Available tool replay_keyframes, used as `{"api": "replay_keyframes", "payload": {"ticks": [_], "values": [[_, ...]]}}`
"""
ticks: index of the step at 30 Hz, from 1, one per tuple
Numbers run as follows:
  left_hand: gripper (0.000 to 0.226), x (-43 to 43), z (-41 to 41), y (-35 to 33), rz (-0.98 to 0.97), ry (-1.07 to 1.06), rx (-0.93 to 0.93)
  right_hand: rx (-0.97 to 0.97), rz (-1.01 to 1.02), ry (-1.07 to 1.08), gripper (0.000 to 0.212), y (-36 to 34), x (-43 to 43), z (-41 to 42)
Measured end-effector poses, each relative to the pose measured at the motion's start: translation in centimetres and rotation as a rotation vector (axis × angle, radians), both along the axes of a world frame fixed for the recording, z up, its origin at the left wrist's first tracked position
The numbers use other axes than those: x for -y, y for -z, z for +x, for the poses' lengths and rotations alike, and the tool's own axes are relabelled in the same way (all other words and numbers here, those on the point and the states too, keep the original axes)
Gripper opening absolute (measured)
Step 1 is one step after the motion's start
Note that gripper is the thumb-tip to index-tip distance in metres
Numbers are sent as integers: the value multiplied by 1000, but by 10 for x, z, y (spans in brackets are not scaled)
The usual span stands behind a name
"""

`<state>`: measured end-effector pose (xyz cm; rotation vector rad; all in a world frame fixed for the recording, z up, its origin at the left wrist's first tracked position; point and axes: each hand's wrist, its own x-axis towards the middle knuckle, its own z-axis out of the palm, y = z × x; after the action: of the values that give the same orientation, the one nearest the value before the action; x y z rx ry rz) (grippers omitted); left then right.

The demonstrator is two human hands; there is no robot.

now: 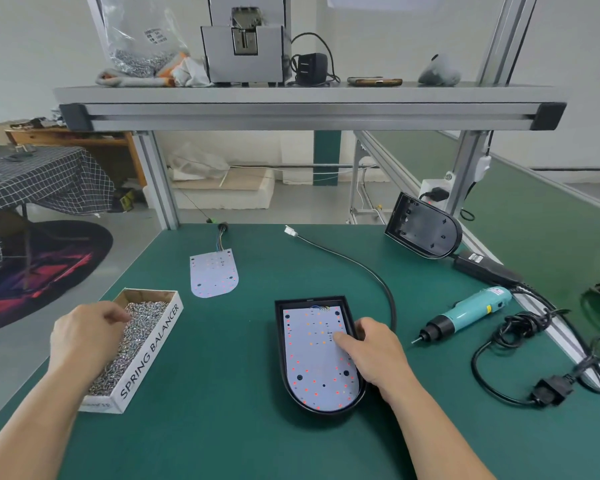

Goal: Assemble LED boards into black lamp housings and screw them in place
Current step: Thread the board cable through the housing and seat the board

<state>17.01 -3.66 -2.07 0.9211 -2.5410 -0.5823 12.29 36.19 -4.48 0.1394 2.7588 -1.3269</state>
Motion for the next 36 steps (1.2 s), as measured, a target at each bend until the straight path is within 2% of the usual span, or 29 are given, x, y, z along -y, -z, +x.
{"api": "replay_keyframes", "payload": {"ticks": [3, 5, 7, 9, 12, 14, 18, 22, 26, 30, 32, 36], "values": [[21, -1, 4, -2, 35, -14, -31, 5, -1, 3, 30, 0, 0, 0], [18, -8, 6, -8, 232, -8, -153, 9, 5, 1, 29, 0, 0, 0], [18, -31, 3, -23, 725, 75, -384, 15, 17, -1, 30, -1, 1, 0], [18, -75, -2, -40, 1268, 239, -500, 28, 20, -1, 30, -2, 1, 0], [27, -155, -7, -48, 1905, 354, -382, 47, -8, 11, 30, -3, 2, 1], [33, -200, -9, -43, 2117, 351, -245, 45, -28, 19, 28, -3, 2, 2], [9, -244, -20, -33, 2186, 255, -143, 28, -24, 28, 27, -6, 3, 4], [18, -256, -30, -27, 2069, 236, -93, 17, 42, 28, 32, -7, 3, 6], [21, -259, -31, -16, 2033, 195, -136, -6, 106, 2, 35, -9, 3, 7], [22, -254, -32, -11, 2057, 172, -167, -6, 68, -66, 27, -13, -3, 8], [23, -254, -32, -11, 2061, 179, -158, -10, 64, -89, 31, -15, -7, 10], [21, -257, -31, -10, 2029, 158, -149, -76, -48, 65, 27, -29, -36, 4]]}}
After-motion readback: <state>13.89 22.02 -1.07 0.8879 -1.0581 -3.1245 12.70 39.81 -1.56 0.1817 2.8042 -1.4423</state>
